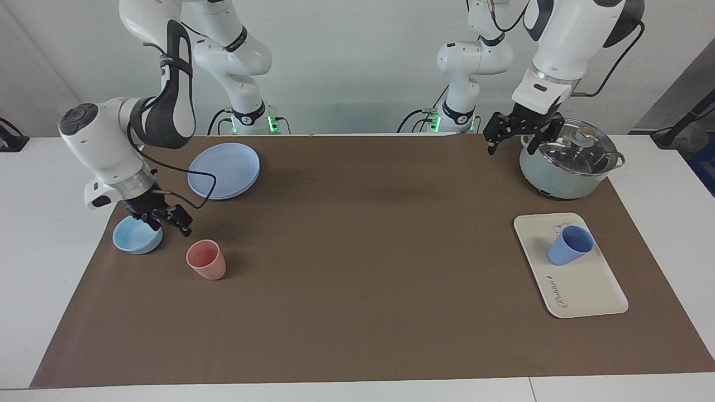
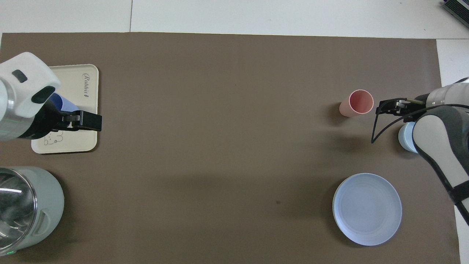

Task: Place cup on tray

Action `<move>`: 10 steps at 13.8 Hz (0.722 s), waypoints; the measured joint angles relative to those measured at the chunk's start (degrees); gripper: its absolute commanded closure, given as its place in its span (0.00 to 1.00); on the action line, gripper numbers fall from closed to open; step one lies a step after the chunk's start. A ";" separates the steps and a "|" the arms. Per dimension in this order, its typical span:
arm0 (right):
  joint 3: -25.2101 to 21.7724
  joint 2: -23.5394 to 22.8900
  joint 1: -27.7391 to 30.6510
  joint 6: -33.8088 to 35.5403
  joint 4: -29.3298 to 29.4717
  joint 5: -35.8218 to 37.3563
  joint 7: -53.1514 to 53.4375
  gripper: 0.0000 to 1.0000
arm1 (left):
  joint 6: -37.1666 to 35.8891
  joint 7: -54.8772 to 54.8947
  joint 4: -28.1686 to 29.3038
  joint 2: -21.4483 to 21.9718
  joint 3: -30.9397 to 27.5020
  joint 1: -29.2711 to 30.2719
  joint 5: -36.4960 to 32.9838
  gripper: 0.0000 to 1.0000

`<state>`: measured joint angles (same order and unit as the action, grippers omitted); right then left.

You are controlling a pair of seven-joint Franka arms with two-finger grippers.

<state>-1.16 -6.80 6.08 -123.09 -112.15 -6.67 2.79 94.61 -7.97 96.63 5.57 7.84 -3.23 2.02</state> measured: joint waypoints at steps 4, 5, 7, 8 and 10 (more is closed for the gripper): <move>0.25 5.86 -4.41 9.45 0.43 1.09 0.00 0.01 | -4.19 4.97 -5.06 -1.85 -0.35 4.31 -0.65 0.00; 0.30 7.24 -5.08 11.93 1.07 1.19 0.00 0.01 | -6.02 6.33 -7.29 -2.80 -0.43 5.10 -0.65 0.00; 0.40 8.87 -5.88 17.32 4.08 2.01 0.08 0.01 | -6.92 9.07 -9.14 -4.00 -0.45 6.01 -0.84 0.00; 0.44 9.12 -5.95 20.14 6.61 2.93 0.20 0.01 | -6.92 9.72 -9.15 -4.34 -0.47 6.18 -1.06 0.00; 0.47 8.94 -6.35 26.17 12.78 4.40 0.30 0.01 | -6.89 10.02 -8.98 -4.85 -0.41 6.57 -1.35 0.00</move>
<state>-0.69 2.14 -0.28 -96.91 -99.37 -2.27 3.10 87.73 2.05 87.64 0.73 7.44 3.35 0.68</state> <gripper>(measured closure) 0.004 0.000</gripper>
